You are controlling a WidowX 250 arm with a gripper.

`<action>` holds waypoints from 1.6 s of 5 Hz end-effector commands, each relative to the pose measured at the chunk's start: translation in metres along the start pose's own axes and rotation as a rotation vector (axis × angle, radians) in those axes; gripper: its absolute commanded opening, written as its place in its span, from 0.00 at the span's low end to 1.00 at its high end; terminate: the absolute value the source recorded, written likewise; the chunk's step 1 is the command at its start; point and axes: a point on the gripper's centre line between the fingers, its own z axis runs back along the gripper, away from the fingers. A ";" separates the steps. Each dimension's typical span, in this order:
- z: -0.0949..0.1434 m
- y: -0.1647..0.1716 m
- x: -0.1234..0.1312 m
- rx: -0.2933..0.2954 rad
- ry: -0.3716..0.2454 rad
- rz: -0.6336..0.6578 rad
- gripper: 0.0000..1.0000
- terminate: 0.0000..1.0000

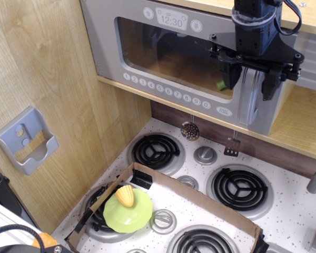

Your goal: Open microwave

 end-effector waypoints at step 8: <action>0.020 -0.063 -0.107 0.053 0.079 0.334 1.00 0.00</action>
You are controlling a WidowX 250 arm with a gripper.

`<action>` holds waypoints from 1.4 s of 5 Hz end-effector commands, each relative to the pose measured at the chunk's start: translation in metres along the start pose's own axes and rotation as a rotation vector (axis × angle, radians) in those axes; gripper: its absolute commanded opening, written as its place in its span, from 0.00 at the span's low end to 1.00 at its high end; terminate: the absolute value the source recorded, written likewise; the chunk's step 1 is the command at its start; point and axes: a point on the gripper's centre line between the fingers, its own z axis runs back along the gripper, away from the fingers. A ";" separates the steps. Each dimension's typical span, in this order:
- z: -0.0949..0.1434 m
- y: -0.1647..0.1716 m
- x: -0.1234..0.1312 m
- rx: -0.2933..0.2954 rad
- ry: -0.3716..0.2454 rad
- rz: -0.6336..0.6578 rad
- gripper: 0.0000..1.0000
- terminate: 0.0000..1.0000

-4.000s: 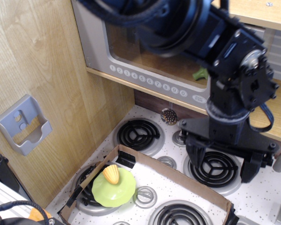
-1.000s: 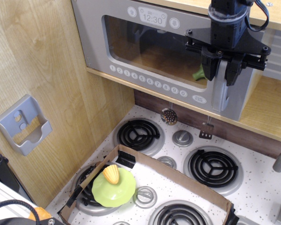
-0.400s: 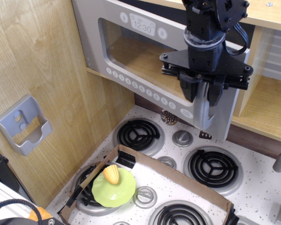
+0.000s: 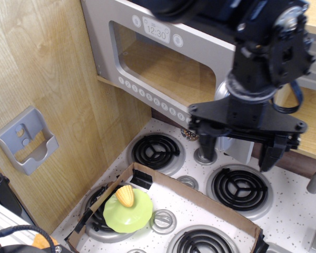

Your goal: Open microwave

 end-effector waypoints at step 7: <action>-0.012 -0.073 0.094 -0.194 -0.065 -0.567 1.00 0.00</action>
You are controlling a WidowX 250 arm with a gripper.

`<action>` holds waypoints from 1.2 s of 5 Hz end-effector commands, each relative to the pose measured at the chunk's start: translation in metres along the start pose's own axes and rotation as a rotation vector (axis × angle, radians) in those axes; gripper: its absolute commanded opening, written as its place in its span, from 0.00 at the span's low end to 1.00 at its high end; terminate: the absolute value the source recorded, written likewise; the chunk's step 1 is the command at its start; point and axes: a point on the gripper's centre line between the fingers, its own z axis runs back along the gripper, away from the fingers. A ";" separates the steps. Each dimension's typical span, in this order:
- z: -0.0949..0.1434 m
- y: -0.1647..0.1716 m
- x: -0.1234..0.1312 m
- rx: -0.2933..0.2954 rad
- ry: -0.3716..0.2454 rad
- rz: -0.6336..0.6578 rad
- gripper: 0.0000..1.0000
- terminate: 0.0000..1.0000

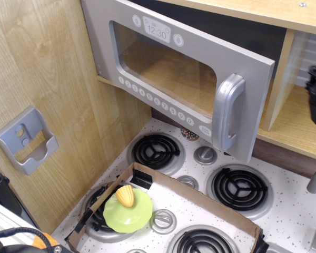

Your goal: Open microwave

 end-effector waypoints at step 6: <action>0.000 0.096 -0.119 0.085 0.007 0.277 1.00 0.00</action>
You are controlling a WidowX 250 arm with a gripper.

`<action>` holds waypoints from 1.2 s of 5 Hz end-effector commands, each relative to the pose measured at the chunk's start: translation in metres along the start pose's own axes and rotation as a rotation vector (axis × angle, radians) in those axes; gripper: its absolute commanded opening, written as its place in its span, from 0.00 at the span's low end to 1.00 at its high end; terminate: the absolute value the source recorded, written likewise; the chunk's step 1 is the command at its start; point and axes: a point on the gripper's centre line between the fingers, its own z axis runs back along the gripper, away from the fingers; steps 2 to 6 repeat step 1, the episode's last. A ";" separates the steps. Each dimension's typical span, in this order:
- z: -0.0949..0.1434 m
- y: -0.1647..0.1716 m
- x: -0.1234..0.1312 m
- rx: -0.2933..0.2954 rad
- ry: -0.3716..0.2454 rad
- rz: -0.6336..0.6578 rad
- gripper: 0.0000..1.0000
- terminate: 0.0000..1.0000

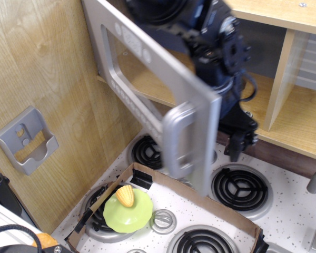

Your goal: Open microwave

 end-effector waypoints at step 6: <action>0.010 0.015 -0.042 0.072 -0.066 0.025 1.00 1.00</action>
